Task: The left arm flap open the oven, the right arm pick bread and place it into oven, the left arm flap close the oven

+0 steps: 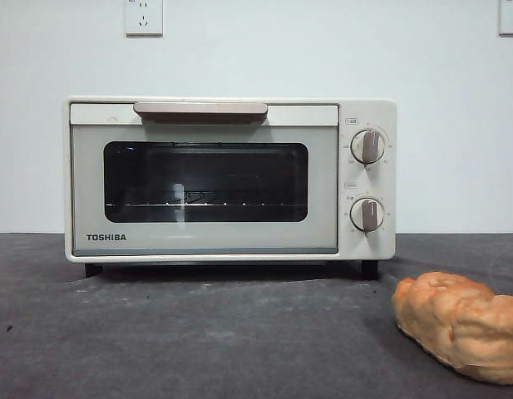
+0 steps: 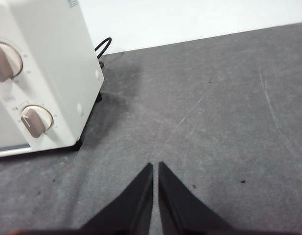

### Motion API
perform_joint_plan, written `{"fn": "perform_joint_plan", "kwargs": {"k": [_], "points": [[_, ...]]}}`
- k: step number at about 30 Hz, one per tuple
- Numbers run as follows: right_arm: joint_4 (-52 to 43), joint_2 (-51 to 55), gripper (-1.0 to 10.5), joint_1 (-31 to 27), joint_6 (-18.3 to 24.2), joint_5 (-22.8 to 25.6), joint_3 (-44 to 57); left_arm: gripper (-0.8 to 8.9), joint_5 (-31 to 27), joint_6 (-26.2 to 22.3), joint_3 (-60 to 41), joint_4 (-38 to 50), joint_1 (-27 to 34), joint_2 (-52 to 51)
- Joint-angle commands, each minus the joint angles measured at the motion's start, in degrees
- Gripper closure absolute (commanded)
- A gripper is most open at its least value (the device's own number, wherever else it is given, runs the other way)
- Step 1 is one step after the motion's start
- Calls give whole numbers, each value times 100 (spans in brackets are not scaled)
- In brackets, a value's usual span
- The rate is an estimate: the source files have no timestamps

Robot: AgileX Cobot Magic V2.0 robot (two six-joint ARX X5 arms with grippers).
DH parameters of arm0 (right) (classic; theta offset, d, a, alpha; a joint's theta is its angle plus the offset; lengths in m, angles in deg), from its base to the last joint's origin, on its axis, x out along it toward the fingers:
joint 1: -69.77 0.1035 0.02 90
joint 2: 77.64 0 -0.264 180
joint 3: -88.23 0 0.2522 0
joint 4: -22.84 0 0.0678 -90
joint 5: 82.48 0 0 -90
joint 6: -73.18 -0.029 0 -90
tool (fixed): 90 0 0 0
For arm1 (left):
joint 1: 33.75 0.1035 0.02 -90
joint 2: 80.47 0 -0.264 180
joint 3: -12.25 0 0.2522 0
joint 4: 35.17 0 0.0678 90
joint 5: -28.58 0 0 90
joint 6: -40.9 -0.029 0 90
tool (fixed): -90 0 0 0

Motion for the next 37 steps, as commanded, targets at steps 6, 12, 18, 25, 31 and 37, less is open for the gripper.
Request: {"fn": "perform_joint_plan", "kwargs": {"k": [6, 12, 18, 25, 31, 37], "points": [[-68, 15, 933, -7, -625, -212, -122, 798, 507, 1364, 103, -17, 9, -9], [-42, 11, 934, -7, -721, -293, -774, 797, 647, 1666, 761, -201, 9, 20], [162, -133, 934, -7, -708, -332, -1687, 797, 671, 1375, 1784, -872, 9, 326], [1239, -881, 934, -7, -166, -647, -2988, 797, 1108, 413, 3067, -1788, 9, 1158], [2518, -1825, 934, -7, 426, -1174, -4030, 798, 1738, -363, 3952, -2660, 9, 2017], [3786, -2682, 934, -2, 990, -1639, -4756, 798, 2175, -1040, 4487, -3585, -7, 2645]]}}
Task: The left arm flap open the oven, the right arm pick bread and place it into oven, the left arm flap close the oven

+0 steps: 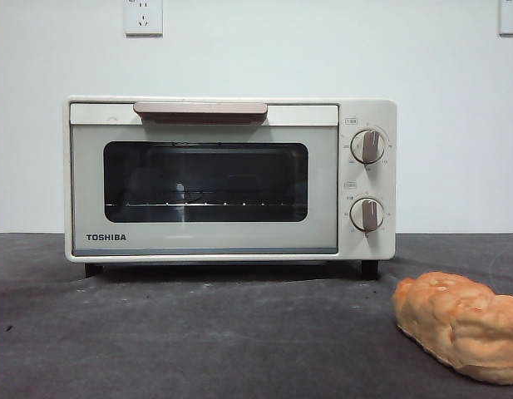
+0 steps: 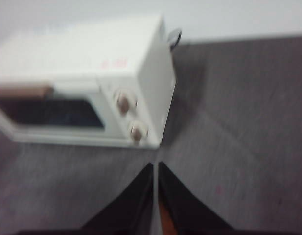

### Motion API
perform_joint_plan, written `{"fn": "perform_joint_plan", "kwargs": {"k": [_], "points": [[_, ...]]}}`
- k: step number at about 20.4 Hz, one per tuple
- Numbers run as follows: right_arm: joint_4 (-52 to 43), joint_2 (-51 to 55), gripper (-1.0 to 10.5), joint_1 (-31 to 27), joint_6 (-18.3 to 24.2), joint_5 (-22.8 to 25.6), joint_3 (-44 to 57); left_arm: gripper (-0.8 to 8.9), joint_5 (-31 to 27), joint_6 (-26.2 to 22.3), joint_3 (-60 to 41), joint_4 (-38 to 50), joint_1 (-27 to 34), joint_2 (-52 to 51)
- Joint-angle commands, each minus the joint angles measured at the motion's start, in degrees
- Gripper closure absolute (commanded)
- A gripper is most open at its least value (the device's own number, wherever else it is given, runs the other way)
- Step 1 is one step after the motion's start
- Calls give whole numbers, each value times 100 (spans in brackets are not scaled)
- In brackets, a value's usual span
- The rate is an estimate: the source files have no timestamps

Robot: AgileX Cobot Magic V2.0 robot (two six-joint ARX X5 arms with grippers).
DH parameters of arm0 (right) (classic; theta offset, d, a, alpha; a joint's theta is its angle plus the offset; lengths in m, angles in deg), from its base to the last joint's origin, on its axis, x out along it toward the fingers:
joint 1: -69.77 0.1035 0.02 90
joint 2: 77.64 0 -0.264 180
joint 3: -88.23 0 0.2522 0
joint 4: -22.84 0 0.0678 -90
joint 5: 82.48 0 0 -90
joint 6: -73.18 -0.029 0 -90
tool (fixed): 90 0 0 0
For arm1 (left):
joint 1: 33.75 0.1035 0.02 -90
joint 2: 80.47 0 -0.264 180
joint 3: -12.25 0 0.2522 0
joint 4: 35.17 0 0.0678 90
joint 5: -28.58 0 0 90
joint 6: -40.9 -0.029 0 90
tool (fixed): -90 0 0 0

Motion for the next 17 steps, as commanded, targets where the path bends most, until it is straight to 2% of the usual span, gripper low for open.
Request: {"fn": "perform_joint_plan", "kwargs": {"k": [1, 6, 12, 13, 17], "points": [[535, -361, 934, -2, 476, -243, -302, 798, 197, -608, 271, -385, -20, 232], [1172, -745, 934, 46, 697, -514, -439, 798, 245, -1032, 503, -1049, -146, 474], [1274, -809, 922, 149, 695, -509, -439, 798, 245, -1051, 511, -1187, -216, 466], [1276, -809, 883, 149, 691, -509, -439, 798, 245, -1051, 511, -1193, -216, 466], [1276, -809, 540, 151, 629, -511, -439, 798, 245, -1049, 511, -1196, -216, 466]]}}
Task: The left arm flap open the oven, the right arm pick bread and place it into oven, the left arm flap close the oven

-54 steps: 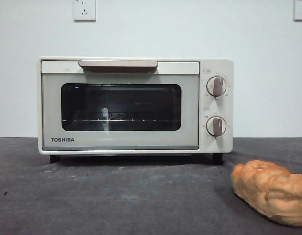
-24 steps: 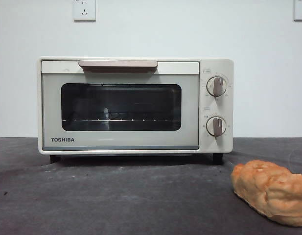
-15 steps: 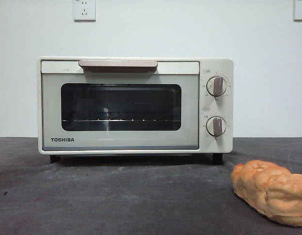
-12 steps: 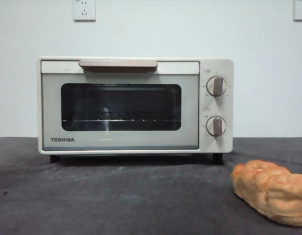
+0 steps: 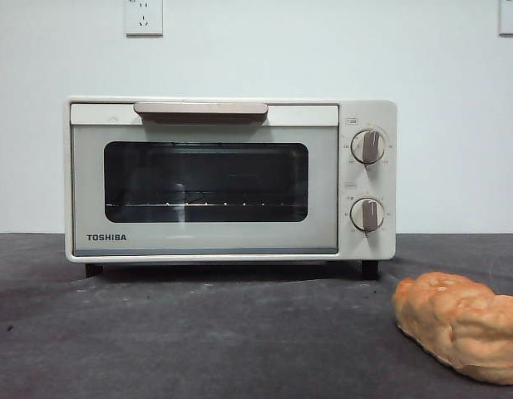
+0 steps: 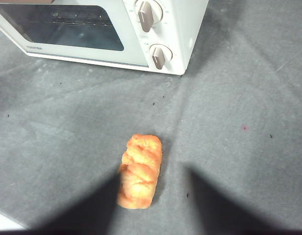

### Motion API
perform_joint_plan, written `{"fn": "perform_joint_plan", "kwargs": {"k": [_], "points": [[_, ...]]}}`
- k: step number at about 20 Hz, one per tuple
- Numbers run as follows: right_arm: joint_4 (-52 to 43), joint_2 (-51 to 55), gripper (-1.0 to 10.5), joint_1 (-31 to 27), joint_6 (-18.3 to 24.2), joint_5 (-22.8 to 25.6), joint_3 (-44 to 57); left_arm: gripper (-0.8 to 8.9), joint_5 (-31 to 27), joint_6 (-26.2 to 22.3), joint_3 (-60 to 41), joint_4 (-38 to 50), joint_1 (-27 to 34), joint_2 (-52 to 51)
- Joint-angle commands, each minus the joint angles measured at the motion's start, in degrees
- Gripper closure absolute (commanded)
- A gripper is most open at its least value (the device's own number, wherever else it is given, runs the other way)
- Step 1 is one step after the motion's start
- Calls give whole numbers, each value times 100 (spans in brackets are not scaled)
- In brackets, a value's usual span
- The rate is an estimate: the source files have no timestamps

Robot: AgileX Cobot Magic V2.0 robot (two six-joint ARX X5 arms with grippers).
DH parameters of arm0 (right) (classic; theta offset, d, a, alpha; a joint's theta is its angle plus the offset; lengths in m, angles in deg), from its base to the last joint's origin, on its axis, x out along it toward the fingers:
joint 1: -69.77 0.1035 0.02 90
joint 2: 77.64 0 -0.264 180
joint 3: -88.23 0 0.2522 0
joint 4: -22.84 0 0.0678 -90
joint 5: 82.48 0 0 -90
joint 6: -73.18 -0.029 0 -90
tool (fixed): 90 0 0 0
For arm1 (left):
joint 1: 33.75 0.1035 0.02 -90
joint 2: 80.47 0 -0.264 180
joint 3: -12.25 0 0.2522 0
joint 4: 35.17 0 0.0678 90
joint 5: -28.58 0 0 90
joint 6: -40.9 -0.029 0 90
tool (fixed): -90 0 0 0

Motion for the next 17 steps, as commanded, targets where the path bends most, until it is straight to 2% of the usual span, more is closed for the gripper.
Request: {"fn": "perform_joint_plan", "kwargs": {"k": [1, 5, 10, 12, 14, 17], "points": [[-28, -24, 532, 37, -24, -35, -98, 798, 17, -72, 118, 26, -13, 22], [-24, -149, 532, 264, -155, -35, -98, 798, 17, -72, 118, 28, -13, 22], [-85, -732, 532, 966, -439, 22, -72, 798, 17, -72, 118, 35, -13, 22], [-417, -1032, 532, 1259, -629, 92, 85, 798, 17, -72, 118, 33, -13, 22], [-892, -1314, 532, 1596, -890, 232, 367, 798, 17, -72, 118, 31, -13, 22], [-1602, -1650, 532, 2164, -1250, 772, 861, 798, 17, -70, 118, 31, -13, 22]]}}
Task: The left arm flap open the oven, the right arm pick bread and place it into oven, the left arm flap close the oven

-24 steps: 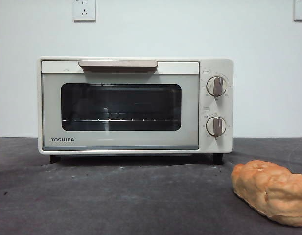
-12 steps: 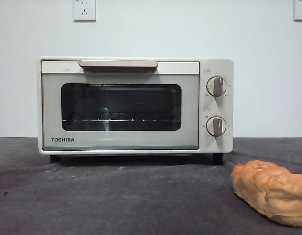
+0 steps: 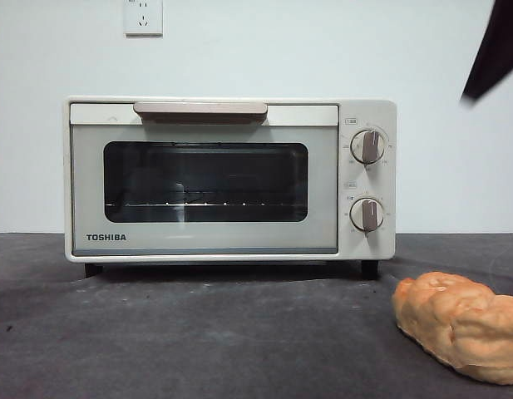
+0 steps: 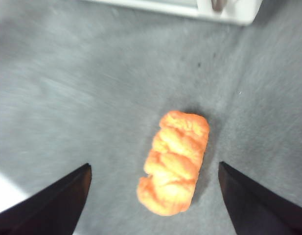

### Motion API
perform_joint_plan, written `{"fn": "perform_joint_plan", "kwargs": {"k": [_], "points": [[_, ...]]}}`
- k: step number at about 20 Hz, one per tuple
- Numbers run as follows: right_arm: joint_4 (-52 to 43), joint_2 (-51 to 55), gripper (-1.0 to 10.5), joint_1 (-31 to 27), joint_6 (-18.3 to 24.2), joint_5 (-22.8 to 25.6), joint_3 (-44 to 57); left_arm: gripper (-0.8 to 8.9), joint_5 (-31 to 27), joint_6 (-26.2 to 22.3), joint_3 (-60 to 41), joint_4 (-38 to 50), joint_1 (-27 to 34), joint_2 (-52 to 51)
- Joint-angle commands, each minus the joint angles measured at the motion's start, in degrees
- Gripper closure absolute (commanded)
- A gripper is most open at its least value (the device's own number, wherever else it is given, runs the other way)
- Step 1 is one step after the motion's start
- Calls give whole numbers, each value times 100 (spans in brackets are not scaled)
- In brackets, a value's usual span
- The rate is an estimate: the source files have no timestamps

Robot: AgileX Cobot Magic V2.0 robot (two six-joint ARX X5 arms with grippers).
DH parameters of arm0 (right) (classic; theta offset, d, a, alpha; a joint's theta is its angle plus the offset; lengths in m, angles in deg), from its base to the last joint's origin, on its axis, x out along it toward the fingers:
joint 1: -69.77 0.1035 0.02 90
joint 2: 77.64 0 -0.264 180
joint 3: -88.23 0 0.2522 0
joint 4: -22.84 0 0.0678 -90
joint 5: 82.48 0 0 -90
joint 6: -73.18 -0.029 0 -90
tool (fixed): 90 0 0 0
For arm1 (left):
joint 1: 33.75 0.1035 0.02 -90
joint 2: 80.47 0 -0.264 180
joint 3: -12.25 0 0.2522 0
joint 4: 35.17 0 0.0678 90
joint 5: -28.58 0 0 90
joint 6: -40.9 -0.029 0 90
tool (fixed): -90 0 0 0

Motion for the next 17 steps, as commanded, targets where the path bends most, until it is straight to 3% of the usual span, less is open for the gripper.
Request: {"fn": "perform_joint_plan", "kwargs": {"k": [1, 8, 17], "points": [[-446, -203, 531, 372, -424, 334, 254, 798, 17, -72, 118, 31, -13, 22], [-1272, -977, 531, 1220, -811, 1493, 820, 798, 17, -72, 118, 33, -13, 22], [-2124, -2122, 531, 1384, -935, 1722, 820, 798, 17, -70, 118, 33, -13, 22]]}}
